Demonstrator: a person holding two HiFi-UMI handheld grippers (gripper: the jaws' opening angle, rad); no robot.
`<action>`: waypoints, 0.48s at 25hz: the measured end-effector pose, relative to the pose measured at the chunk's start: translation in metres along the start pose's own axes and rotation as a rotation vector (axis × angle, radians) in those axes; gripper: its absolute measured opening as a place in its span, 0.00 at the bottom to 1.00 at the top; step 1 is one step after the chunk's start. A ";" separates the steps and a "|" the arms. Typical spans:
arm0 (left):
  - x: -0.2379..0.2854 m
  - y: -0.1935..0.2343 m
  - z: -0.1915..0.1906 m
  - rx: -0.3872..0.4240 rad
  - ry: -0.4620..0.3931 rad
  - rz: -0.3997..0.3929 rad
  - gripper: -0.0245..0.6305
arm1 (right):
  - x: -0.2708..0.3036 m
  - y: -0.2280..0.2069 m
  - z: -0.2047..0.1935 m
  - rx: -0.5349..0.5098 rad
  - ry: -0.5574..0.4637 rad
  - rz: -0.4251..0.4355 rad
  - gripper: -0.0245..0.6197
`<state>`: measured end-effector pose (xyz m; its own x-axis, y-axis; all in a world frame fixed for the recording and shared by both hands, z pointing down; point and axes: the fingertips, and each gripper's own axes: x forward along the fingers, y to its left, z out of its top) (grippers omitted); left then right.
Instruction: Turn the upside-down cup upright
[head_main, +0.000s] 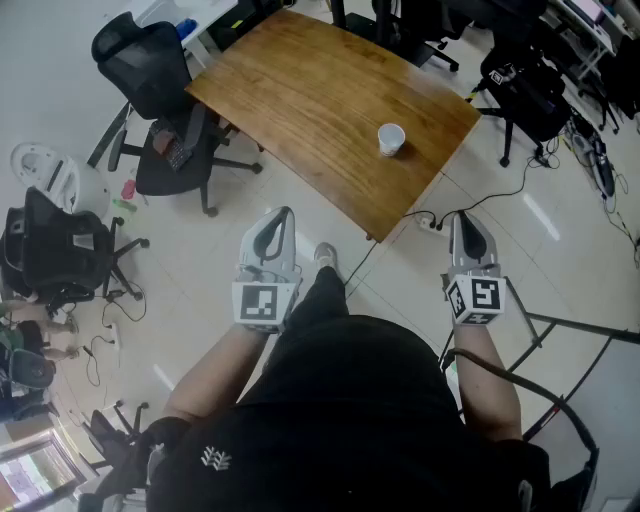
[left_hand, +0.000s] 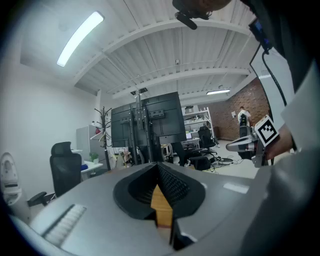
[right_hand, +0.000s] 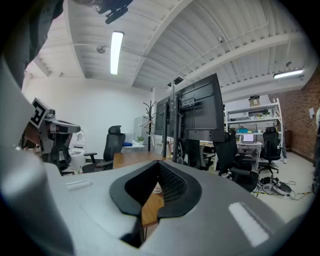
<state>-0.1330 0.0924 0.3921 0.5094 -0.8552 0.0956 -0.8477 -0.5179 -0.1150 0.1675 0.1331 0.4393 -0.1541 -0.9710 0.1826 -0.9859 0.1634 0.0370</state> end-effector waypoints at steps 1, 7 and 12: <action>0.019 0.011 0.002 -0.003 0.009 -0.016 0.04 | 0.018 -0.004 -0.002 0.009 0.020 -0.020 0.04; 0.131 0.065 0.035 0.033 -0.056 -0.150 0.04 | 0.124 -0.008 -0.007 0.010 0.126 -0.033 0.04; 0.194 0.080 0.032 -0.017 -0.025 -0.202 0.04 | 0.165 0.000 -0.045 0.043 0.367 0.033 0.04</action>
<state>-0.0971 -0.1150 0.3700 0.6730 -0.7341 0.0905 -0.7299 -0.6790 -0.0793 0.1447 -0.0197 0.5137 -0.1597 -0.8370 0.5234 -0.9838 0.1785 -0.0146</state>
